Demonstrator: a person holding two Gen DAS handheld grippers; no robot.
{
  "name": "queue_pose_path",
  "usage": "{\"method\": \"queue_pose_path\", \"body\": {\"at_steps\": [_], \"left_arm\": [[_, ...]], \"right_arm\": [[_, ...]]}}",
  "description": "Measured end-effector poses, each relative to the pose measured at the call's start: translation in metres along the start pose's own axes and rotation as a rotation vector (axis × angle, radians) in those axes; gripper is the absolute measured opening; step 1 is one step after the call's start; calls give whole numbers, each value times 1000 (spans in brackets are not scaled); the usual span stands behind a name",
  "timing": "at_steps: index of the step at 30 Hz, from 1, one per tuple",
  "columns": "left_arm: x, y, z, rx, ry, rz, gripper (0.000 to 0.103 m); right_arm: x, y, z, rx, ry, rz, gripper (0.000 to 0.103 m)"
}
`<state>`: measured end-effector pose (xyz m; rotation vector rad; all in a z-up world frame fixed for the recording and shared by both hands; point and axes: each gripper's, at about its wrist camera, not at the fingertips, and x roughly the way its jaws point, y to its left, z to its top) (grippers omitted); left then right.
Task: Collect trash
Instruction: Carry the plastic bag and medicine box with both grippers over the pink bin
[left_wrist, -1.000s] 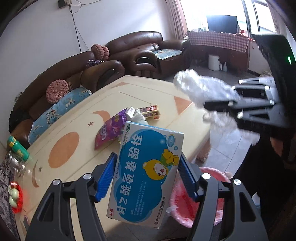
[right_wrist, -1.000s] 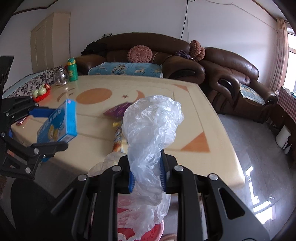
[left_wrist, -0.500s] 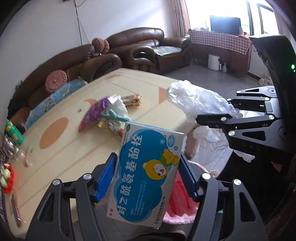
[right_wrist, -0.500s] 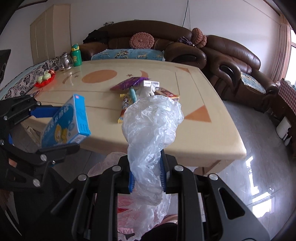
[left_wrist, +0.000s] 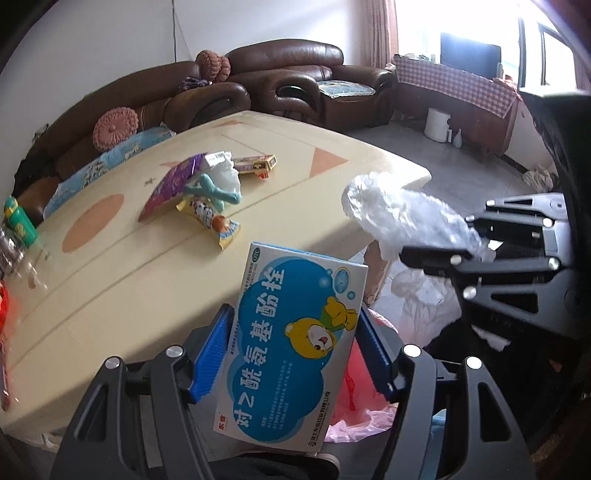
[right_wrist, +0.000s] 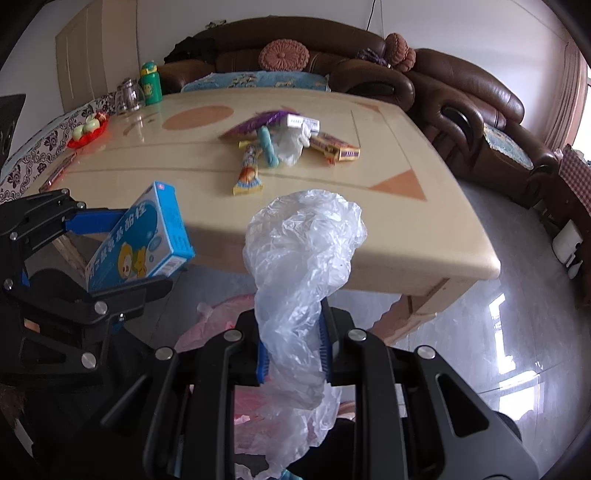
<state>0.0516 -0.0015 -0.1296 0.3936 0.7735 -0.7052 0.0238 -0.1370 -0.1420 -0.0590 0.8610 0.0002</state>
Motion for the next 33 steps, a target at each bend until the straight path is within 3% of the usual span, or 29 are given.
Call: {"method": "queue_pose_path", "body": {"at_steps": [33], "left_arm": [[112,10,-55,-188,216,-42,64]], "right_arm": [[103,2,-48,-9,266,48,22]]}}
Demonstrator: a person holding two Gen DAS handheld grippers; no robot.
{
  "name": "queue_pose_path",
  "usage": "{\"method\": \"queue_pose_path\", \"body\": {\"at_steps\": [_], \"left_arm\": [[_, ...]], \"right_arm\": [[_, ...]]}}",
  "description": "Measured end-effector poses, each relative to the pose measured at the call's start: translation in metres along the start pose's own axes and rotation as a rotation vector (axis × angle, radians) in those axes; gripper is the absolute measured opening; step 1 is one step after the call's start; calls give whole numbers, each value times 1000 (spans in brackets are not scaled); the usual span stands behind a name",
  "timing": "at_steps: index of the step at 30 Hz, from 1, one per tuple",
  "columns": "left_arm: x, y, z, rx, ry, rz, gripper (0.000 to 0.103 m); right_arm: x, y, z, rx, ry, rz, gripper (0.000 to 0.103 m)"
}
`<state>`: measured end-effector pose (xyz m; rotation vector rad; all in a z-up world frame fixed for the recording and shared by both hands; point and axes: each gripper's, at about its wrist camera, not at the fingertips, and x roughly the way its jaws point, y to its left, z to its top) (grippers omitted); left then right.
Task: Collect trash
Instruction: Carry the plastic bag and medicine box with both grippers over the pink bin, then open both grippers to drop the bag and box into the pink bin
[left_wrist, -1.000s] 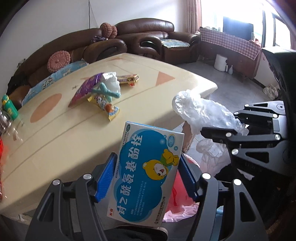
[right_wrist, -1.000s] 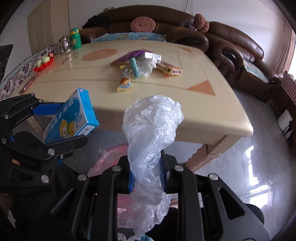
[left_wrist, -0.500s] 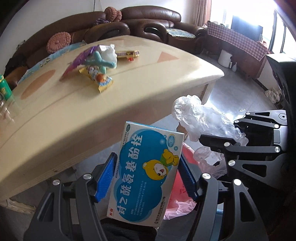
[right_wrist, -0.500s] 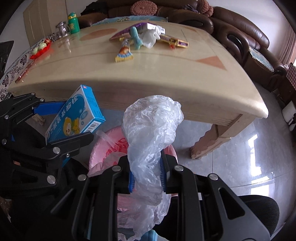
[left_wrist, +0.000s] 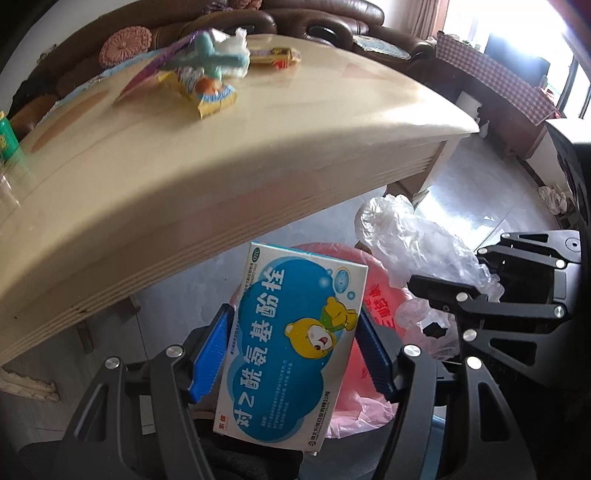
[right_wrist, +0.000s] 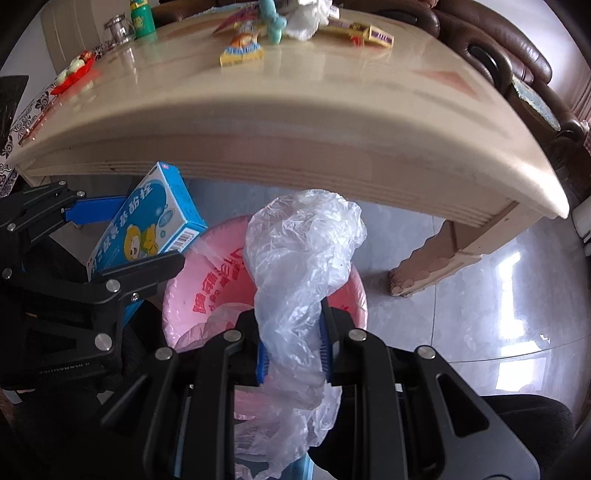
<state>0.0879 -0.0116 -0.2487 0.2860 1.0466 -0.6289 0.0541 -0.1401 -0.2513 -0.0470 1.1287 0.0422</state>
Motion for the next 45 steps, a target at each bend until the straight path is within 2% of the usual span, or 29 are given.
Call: {"method": "queue_pose_path", "body": {"at_steps": [14,19,26,29,33,39,42,43,45], "left_arm": [[42,8,6,-59,94,-24,64],[62,9,4,-45,133,-4,64],[90,12,1,-66,188,-34,63],[99,17,-2,-89,211,-37,63],[95,19,-2,-109,177,-29,63],[95,27,-1,-138,184,-23,63],[94,27,-1,-139,184,-17,63],[93,27,-1,-141,182,-18,64],[91,26,-1,-133,175,-12,69]], "right_arm": [[43,-3,7,-3,86,20,22],[57,-5,8,-2,115,24,22],[82,-9,5,-6,167,27,23],[100,-7,4,4,224,66,23],[107,-1,1,-12,242,91,40],[107,-1,1,2,237,100,43],[105,-1,1,3,228,96,53],[104,-1,0,1,223,94,53],[103,0,1,-5,210,85,54]]}}
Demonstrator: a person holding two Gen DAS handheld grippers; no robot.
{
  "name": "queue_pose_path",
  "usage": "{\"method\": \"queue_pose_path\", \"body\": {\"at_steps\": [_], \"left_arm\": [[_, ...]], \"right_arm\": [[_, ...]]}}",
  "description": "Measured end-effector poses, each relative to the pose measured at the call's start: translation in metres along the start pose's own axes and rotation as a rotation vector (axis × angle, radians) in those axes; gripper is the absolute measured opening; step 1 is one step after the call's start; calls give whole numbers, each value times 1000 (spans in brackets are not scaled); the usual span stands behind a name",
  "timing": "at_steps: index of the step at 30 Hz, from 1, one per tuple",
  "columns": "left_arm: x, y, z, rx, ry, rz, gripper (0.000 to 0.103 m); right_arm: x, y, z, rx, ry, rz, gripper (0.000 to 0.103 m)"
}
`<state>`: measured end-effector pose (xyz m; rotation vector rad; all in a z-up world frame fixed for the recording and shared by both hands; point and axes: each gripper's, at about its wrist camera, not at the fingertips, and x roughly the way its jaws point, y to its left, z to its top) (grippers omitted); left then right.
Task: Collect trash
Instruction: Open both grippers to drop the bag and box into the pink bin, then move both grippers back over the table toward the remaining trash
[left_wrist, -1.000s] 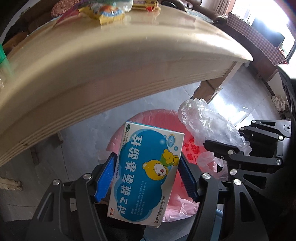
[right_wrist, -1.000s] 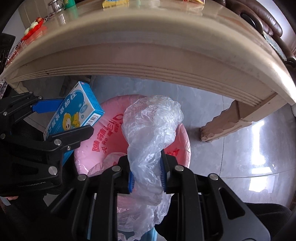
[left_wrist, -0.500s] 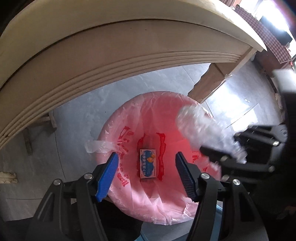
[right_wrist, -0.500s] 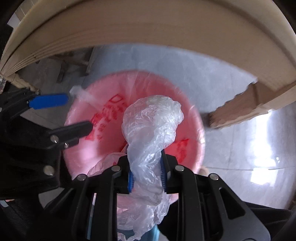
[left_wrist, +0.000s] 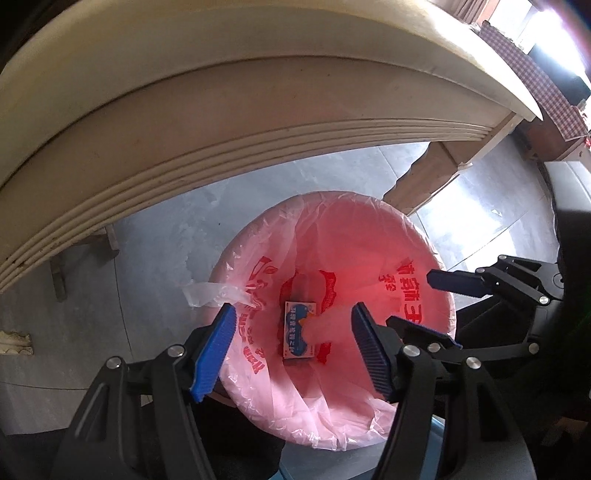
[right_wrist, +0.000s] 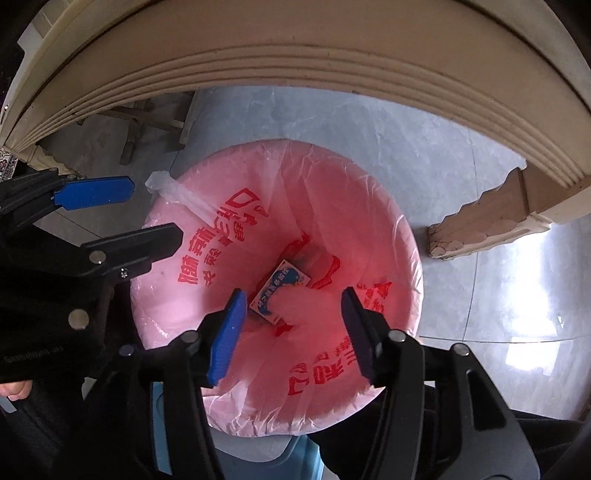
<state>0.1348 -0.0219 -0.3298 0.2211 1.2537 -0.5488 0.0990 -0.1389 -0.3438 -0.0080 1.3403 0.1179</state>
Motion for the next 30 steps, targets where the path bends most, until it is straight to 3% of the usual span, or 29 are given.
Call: {"method": "queue_pose_path", "body": {"at_steps": [1,7,12,17,24,30], "left_arm": [[-2,-2,-1,7,-7,12,76],[-22,-3,-2,-13,-54,44,89],[-63,1,-7,-47,-112,44,89],[-119,4,-5,-95,-201,66,89],[-210,4,10,-149,-343,150,95],[-257,7,26,-162,-409,146,96]], "right_arm": [[-1,0,0,0,-5,-3,54],[-22,0,-1,-3,-56,-8,56],[-54,3,-5,-5,-119,4,57],[-103,11,-4,-30,-219,8,66],[-188,8,3,-40,-388,58,72],[-244,-6,16,-45,-524,4,77]]}}
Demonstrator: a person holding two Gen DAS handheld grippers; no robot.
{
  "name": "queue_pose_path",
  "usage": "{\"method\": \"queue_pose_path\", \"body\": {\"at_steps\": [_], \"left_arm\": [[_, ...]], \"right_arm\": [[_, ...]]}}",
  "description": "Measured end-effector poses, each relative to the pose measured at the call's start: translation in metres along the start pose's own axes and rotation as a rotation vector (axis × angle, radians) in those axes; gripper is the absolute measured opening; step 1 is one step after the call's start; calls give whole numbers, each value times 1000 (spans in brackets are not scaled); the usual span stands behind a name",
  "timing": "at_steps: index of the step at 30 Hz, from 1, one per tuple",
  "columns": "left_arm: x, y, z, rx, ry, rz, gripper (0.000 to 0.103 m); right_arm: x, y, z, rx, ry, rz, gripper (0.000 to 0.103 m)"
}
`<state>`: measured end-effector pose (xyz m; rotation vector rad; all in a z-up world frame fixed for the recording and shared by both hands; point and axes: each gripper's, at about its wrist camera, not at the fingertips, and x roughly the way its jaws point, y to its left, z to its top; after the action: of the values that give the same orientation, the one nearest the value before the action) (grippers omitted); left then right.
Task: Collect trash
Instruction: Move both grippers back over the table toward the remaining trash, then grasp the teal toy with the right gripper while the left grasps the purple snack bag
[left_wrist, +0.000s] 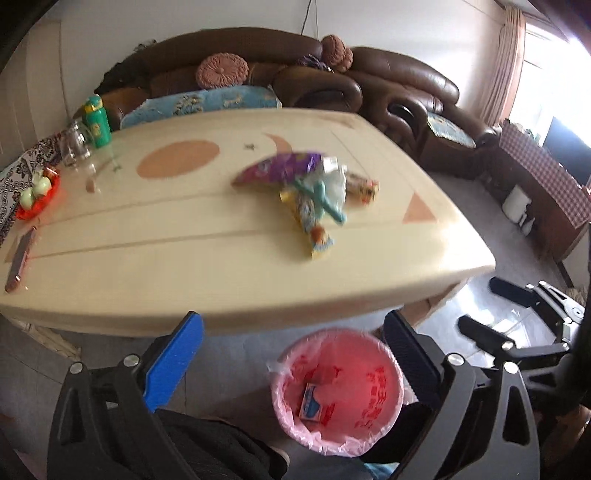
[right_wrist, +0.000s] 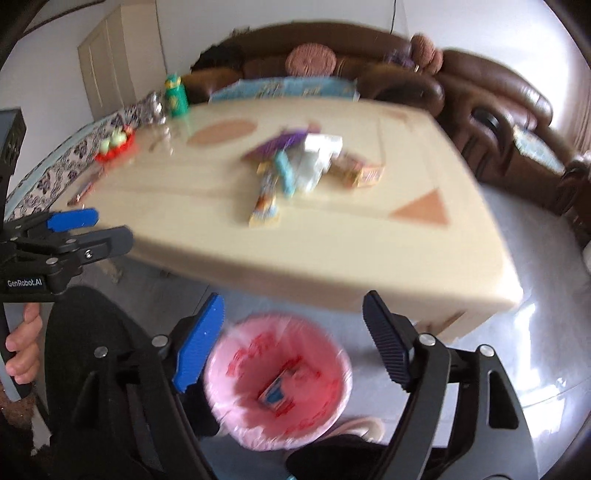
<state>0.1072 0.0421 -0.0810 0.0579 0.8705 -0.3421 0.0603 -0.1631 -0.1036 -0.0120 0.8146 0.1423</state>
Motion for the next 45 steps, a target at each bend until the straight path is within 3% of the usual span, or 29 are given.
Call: {"method": "queue_pose_path", "body": {"at_steps": [8,12,16,19,22,30,35,39,42,45], "left_arm": [[-2,22,55,51,-77,0,96],[14,28,76,184,-139,44,96],[48,28,81,393,-172,88,96],[80,28,85,518,-153,93,96],[110,35,96,554,-104,18,96],[171,40,117,721,-74,-143,96],[219,40,130,792,-2,-152,96],[241,41,133,846,3,-111,96],[251,43,136,864,-41,-67,96],[259,45,143,871,-33,-80,96]], "right_arm": [[-11,-15,32,-1,-87,-27,77],[6,-11,45,-15,-85,-21,77],[30,-7,57,-17,-70,6,77],[55,-4,70,-26,-52,21,77],[79,-3,82,-35,-36,39,77],[139,-4,108,-70,18,108,72],[173,-5,109,-114,73,119,63],[189,-9,106,-108,105,149,63],[198,-14,104,-85,120,176,63],[205,-16,106,-78,128,185,63]]}}
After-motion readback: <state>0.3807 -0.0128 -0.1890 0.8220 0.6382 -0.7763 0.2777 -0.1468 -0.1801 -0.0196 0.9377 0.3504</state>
